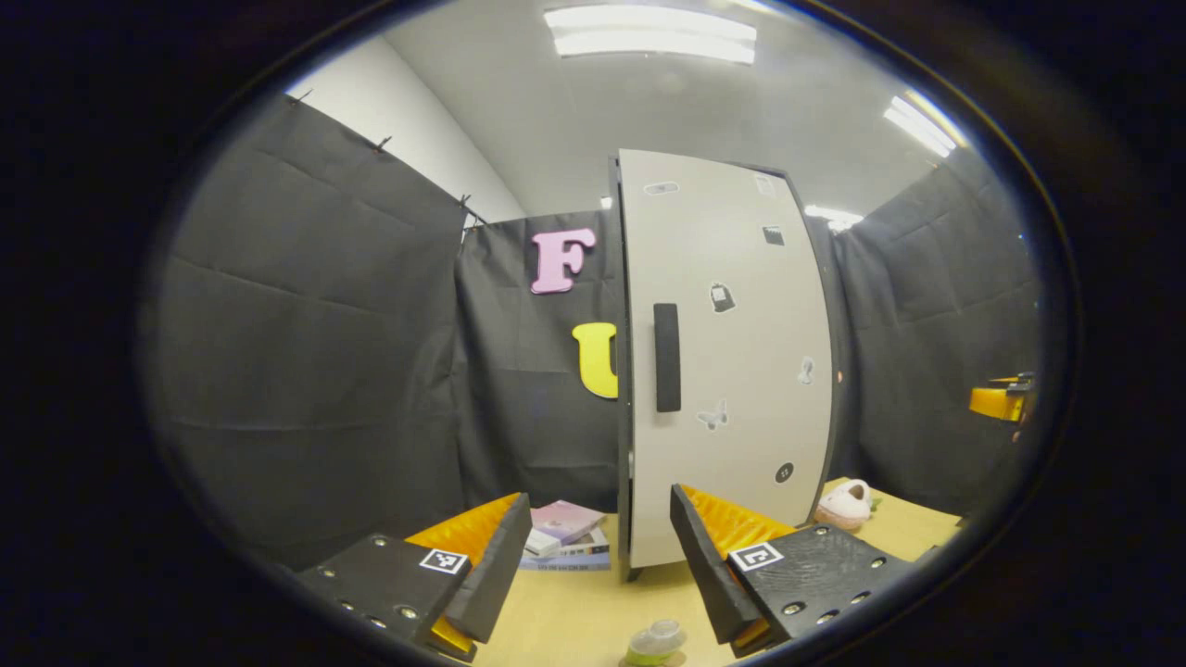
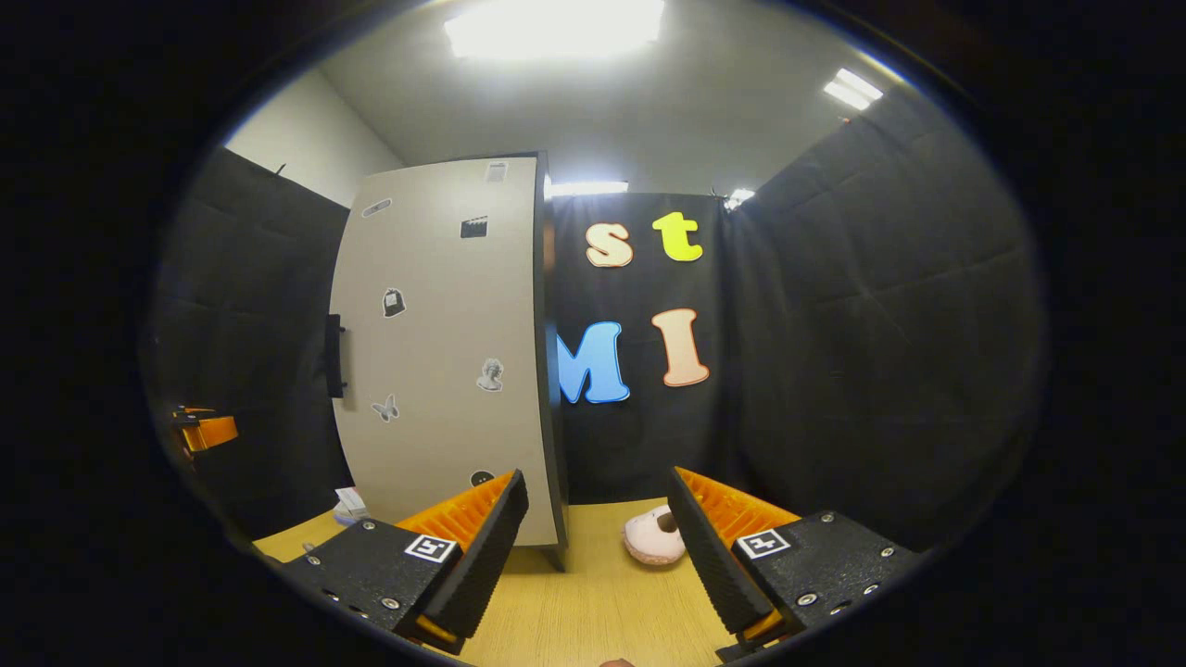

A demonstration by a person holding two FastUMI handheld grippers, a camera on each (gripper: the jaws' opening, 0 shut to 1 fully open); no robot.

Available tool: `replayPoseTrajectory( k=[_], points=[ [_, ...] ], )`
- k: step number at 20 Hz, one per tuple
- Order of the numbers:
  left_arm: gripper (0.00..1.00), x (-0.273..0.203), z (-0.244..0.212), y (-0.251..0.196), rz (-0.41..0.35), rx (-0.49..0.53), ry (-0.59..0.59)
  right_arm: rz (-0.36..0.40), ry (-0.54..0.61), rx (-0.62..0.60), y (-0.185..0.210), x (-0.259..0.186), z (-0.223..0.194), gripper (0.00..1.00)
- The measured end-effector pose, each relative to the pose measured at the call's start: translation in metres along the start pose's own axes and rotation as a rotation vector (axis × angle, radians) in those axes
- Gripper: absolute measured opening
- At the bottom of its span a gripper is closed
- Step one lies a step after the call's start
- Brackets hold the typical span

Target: Open the cabinet door with the right hand, grasp the bottle in the cabinet with the left hand and place it on the coaster, then close the cabinet door with the right hand.

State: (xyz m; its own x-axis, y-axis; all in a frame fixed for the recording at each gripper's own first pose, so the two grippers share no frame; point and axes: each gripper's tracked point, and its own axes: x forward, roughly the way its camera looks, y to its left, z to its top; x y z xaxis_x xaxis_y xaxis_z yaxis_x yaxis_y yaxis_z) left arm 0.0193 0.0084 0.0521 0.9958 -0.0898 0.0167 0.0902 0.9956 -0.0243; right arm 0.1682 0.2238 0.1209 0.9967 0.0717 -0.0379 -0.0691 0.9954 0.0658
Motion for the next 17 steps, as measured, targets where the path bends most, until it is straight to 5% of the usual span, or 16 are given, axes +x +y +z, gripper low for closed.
replayPoseTrajectory(
  k=[17],
  points=[
    [0.91,0.0,-0.002,0.016,0.026,-0.011,0.0,0.008,-0.02,-0.017,0.004,0.004,0.005,0.94]
  ],
)
